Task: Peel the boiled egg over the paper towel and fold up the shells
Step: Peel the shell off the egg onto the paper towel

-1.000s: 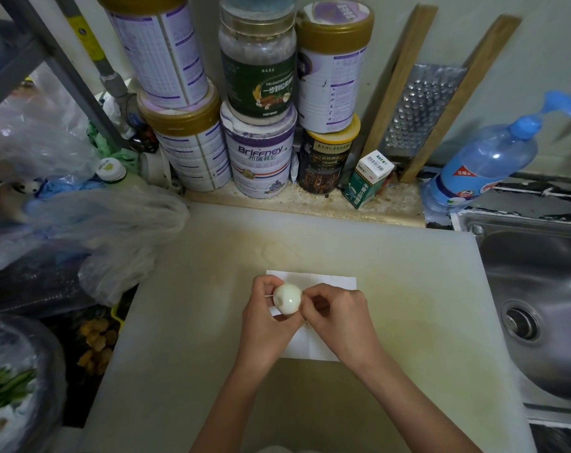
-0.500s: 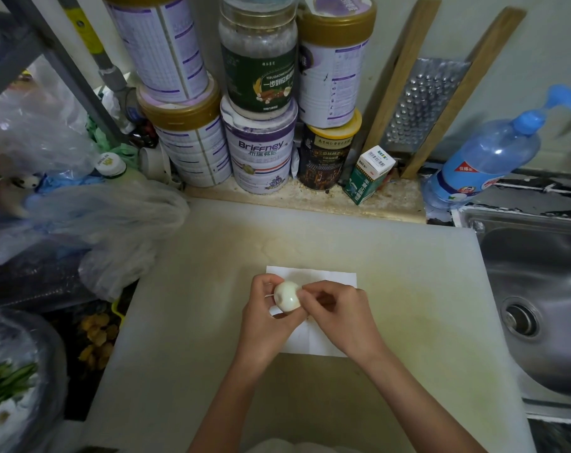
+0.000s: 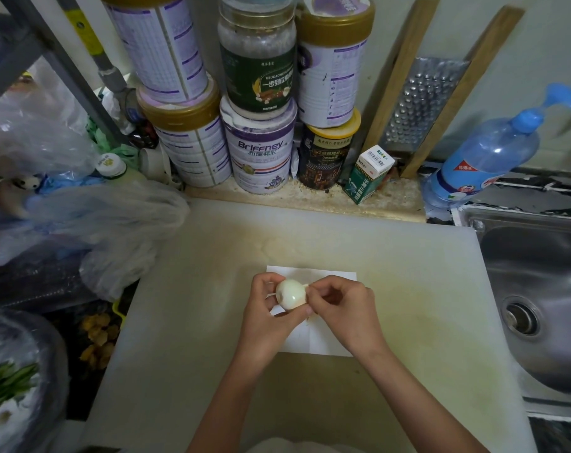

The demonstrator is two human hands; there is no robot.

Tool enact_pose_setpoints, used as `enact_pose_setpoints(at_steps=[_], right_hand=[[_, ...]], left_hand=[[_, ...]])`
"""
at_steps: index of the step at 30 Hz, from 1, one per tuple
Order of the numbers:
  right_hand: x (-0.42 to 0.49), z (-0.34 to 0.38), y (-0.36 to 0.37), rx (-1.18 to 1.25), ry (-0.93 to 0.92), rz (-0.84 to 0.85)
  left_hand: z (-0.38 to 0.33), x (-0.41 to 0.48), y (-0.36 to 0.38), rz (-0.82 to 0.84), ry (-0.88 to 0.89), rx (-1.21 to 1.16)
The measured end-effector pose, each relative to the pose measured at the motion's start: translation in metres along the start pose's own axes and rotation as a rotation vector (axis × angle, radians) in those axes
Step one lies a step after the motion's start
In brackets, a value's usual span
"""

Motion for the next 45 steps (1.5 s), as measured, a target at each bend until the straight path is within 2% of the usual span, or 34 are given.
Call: enact_pose_setpoints(at_steps=[12, 20, 23, 28, 33, 38, 45], right_hand=[[0.001, -0.002, -0.001, -0.076, -0.009, -0.041], [0.009, -0.008, -0.010, 0.136, 0.101, -0.081], [0.016, -0.009, -0.015, 0.079, 0.090, -0.057], [0.015, -0.019, -0.003, -0.203, 0.054, 0.033], [0.010, -0.024, 0.004, -0.244, 0.016, 0.040], [0.008, -0.024, 0.011, -0.337, -0.027, 0.144], [0.007, -0.019, 0.001, -0.284, -0.071, -0.011]], left_hand=[[-0.003, -0.002, 0.004, 0.028, -0.056, -0.017], [-0.003, -0.001, 0.006, 0.071, -0.024, 0.141], [0.004, -0.005, 0.005, 0.073, -0.080, 0.079], [0.017, -0.006, 0.001, 0.046, -0.207, -0.099], [0.022, -0.005, -0.003, 0.063, -0.233, -0.204], [0.024, -0.004, -0.001, 0.057, -0.270, -0.339], [0.024, -0.003, 0.003, 0.116, -0.281, -0.462]])
Point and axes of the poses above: each hand's wrist, its own x-axis towards the middle knuckle, its own y-axis out of the palm, z = x × y, the point moved 6 cm from there along x, towards the middle knuckle, and after that the axes turned 1 degree about -z, right-handed, at the moved point
